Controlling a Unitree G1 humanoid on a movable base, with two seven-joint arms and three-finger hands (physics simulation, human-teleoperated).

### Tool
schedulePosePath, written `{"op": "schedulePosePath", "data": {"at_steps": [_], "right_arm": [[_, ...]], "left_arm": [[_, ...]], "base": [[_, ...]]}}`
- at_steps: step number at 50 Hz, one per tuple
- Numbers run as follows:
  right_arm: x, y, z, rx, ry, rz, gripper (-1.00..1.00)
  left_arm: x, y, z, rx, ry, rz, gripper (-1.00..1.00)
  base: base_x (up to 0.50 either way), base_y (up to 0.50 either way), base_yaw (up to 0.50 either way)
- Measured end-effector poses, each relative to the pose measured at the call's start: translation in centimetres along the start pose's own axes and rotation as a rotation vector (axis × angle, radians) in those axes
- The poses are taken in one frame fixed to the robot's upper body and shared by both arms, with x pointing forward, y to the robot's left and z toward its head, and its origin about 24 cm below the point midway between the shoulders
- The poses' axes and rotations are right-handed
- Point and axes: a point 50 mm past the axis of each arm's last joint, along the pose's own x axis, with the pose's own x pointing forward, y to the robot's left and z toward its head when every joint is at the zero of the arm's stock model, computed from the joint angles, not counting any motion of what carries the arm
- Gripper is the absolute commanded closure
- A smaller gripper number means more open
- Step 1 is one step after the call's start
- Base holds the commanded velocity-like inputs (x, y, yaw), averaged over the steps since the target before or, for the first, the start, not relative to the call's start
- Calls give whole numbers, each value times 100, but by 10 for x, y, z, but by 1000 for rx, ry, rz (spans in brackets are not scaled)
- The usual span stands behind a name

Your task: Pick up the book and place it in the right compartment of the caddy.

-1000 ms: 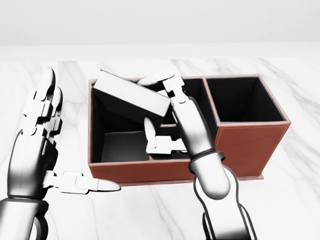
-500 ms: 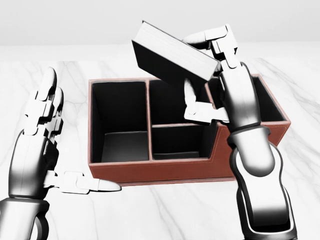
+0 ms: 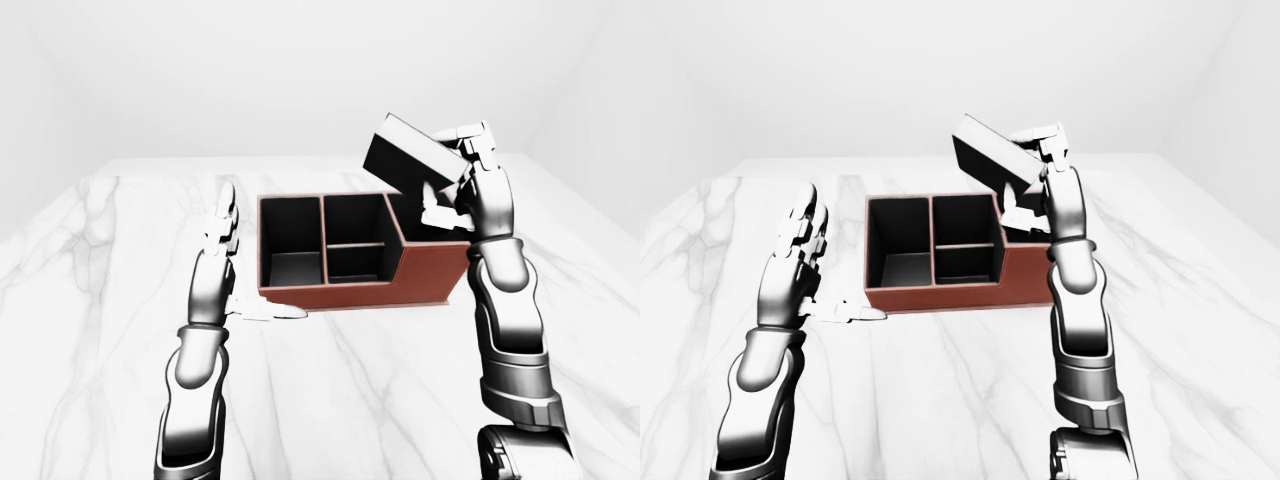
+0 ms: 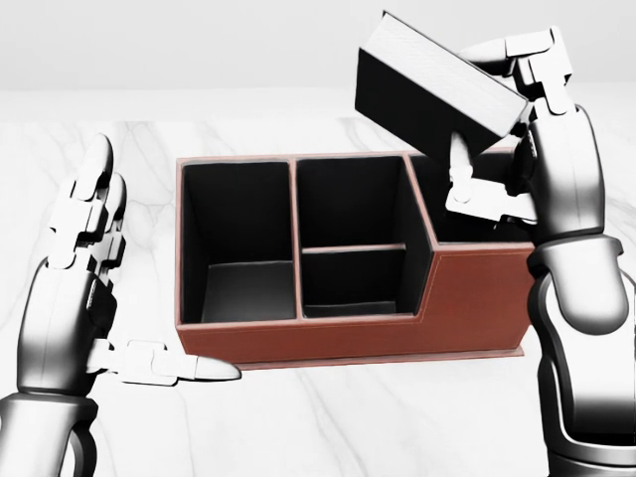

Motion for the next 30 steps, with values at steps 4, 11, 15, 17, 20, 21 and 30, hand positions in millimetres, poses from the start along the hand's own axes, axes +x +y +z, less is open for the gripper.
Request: {"op": "schedulePosePath", "data": {"at_steps": [4,11,15,17,20,21,30], "right_arm": [[-1,-7,-3,-8,11,-13,100],[-1,-16,-7,-23,30,-30,100],[-2,-20,-10,-30,43,-36,100],[-2,-22,-11,-34,49,-39,100],[-2,-24,-13,-38,57,-42,100],[-2,-25,-13,-40,59,-43,100],[1,-32,-22,-50,101,-51,100]], "left_arm": [[0,0,0,1,0,0,-100],[0,0,0,1,-1,-1,-100],[0,0,0,2,-1,-1,-100],[0,0,0,2,-2,-2,-100],[0,0,1,3,-2,-2,-100],[0,0,1,3,-3,-2,-100],[0,-1,1,6,-3,-5,-100]], "base": [[0,0,0],[0,0,0],[0,0,0],[0,0,0],[0,0,0],[0,0,0],[0,0,0]]}}
